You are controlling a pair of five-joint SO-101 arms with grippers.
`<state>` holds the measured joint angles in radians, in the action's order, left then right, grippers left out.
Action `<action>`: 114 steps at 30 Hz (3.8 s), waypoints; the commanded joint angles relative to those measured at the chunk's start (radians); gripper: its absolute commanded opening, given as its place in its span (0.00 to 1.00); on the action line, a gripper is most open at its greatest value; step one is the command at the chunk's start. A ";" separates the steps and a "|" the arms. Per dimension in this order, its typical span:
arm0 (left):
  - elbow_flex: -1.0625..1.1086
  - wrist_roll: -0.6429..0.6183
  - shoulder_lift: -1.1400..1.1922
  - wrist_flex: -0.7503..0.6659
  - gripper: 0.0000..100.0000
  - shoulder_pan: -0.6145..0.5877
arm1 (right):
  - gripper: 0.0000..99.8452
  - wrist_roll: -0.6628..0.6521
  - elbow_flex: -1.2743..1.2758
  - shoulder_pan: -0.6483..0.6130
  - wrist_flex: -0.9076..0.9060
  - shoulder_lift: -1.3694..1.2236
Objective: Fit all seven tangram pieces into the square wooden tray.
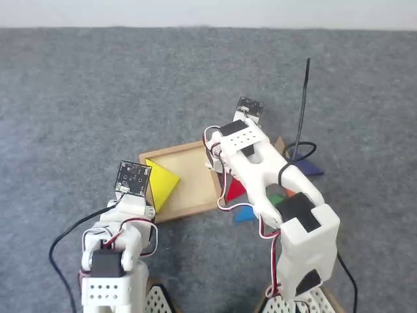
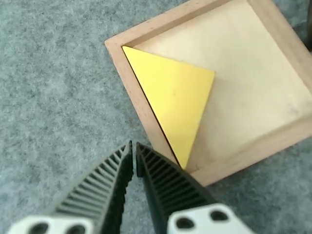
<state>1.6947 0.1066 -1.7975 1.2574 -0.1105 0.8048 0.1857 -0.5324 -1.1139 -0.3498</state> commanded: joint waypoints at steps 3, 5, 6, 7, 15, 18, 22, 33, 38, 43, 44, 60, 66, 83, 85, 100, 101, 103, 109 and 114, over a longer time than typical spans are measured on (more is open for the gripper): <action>-0.012 -0.008 -0.018 0.005 0.01 -0.003 | 0.39 -0.043 -0.028 0.047 -0.001 0.002; -0.012 -0.008 -0.018 0.005 0.01 -0.003 | 0.39 -0.058 -0.020 0.053 0.002 -0.004; -0.012 -0.008 -0.018 0.005 0.01 -0.003 | 0.39 -0.064 -0.015 0.053 0.013 -0.012; -0.012 -0.008 -0.018 0.005 0.01 -0.003 | 0.39 -0.071 -0.014 0.051 0.025 -0.021; -0.012 -0.008 -0.018 0.005 0.01 -0.003 | 0.36 -0.075 -0.020 0.047 0.041 -0.056; -0.012 -0.008 -0.018 0.005 0.01 -0.003 | 0.30 -0.075 -0.018 0.044 0.041 -0.059; -0.012 -0.008 -0.018 0.005 0.01 -0.003 | 0.30 -0.074 -0.018 0.045 0.041 -0.059; -0.012 -0.008 -0.018 0.005 0.01 -0.003 | 0.27 -0.072 -0.055 0.041 0.031 0.015; -0.012 -0.008 -0.018 0.005 0.01 -0.003 | 0.26 -0.078 -0.018 -0.012 0.033 0.120; -0.012 -0.008 -0.018 0.005 0.01 -0.003 | 0.27 -0.126 0.008 -0.058 0.031 0.179; -0.012 -0.008 -0.018 0.005 0.01 -0.003 | 0.27 -0.127 0.011 -0.065 0.033 0.182; -0.012 -0.008 -0.018 0.005 0.01 -0.003 | 0.37 -0.242 0.026 0.001 0.042 0.143; -0.012 -0.008 -0.018 0.005 0.01 -0.003 | 0.36 -0.275 0.011 -0.002 0.081 0.016; -0.012 -0.008 -0.018 0.005 0.01 -0.003 | 0.24 -0.270 0.009 -0.004 0.093 0.005; -0.012 -0.008 -0.018 0.005 0.01 -0.003 | 0.24 -0.270 -0.012 -0.004 0.084 0.028; -0.012 -0.008 -0.018 0.005 0.01 -0.003 | 0.23 -0.282 -0.044 -0.087 0.038 0.133; -0.012 -0.008 -0.018 0.005 0.01 -0.003 | 0.25 -0.295 -0.044 -0.081 0.038 0.134; -0.012 -0.008 -0.018 0.005 0.01 -0.003 | 0.26 -0.313 -0.044 -0.082 0.033 0.136; -0.012 -0.008 -0.018 0.005 0.01 -0.003 | 0.24 -0.364 -0.051 -0.145 0.001 0.145; -0.012 -0.008 -0.018 0.005 0.01 -0.003 | 0.32 -0.368 -0.052 -0.068 0.005 0.196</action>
<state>1.6947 0.1066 -1.7975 1.2574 -0.1105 0.4519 0.1995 -0.6368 -1.1017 -0.2440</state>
